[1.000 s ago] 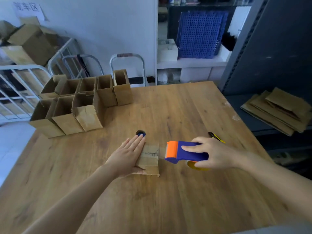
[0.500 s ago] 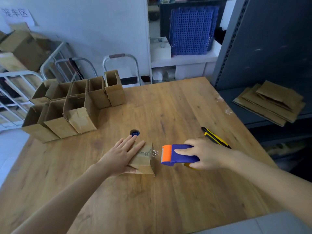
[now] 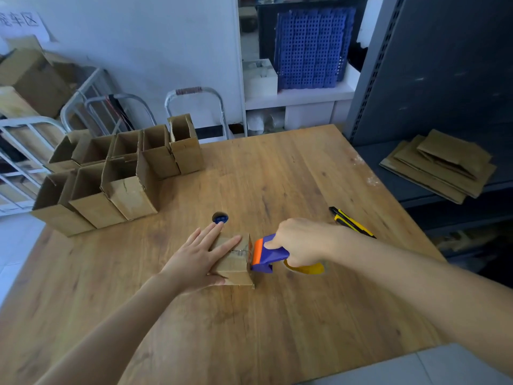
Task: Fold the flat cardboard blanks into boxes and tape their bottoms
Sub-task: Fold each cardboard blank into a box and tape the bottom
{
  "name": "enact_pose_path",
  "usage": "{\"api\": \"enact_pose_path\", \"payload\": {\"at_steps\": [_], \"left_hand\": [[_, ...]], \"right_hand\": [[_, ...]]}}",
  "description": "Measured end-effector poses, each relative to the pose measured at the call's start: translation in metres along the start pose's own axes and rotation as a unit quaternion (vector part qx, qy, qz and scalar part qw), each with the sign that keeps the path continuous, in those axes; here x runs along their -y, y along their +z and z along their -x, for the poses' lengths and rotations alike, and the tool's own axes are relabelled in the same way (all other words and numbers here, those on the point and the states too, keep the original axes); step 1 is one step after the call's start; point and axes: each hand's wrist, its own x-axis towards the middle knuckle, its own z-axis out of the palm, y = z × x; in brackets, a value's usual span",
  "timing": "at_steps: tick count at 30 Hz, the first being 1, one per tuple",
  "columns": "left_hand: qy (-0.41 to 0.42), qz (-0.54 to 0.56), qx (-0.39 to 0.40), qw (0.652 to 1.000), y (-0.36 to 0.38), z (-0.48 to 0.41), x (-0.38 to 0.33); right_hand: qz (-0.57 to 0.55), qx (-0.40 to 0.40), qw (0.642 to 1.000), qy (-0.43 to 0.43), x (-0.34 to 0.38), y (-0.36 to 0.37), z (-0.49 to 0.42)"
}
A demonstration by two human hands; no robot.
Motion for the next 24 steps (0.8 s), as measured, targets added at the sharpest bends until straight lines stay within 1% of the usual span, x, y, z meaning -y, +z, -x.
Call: {"api": "enact_pose_path", "payload": {"at_steps": [4,9,13,16,17,18,20,21,22,24], "left_hand": [[-0.004,0.004,0.003,1.0,-0.001,-0.003,0.003],[0.0,0.006,0.007,1.0,0.0,-0.004,0.005],[0.005,0.013,0.005,1.0,-0.001,-0.002,0.006],[0.007,0.021,-0.003,1.0,0.003,0.003,0.006],[0.004,0.031,-0.003,1.0,0.006,0.006,0.007],[-0.001,0.045,-0.001,0.999,0.009,0.008,0.007],[-0.01,0.071,0.006,0.997,0.015,0.013,0.008],[-0.014,0.078,0.004,0.997,0.018,0.015,0.008],[-0.016,0.08,0.0,0.997,0.019,0.016,0.007],[-0.021,0.077,-0.002,0.997,0.019,0.017,0.005]], "right_hand": [[-0.066,0.004,0.997,0.036,0.0,0.0,0.001],[-0.107,0.006,0.992,0.068,0.004,0.004,0.003],[-0.171,0.004,0.98,0.098,-0.001,0.006,0.002],[-0.2,0.0,0.97,0.139,-0.011,0.026,0.012],[-0.246,-0.01,0.956,0.161,-0.017,0.034,0.017],[-0.323,-0.033,0.929,0.179,-0.028,0.043,0.018],[-0.492,-0.089,0.843,0.201,-0.047,0.06,0.017],[-0.551,-0.107,0.799,0.215,-0.053,0.066,0.016],[-0.589,-0.119,0.766,0.228,-0.056,0.073,0.013],[-0.628,-0.125,0.729,0.243,-0.055,0.085,0.007]]}}
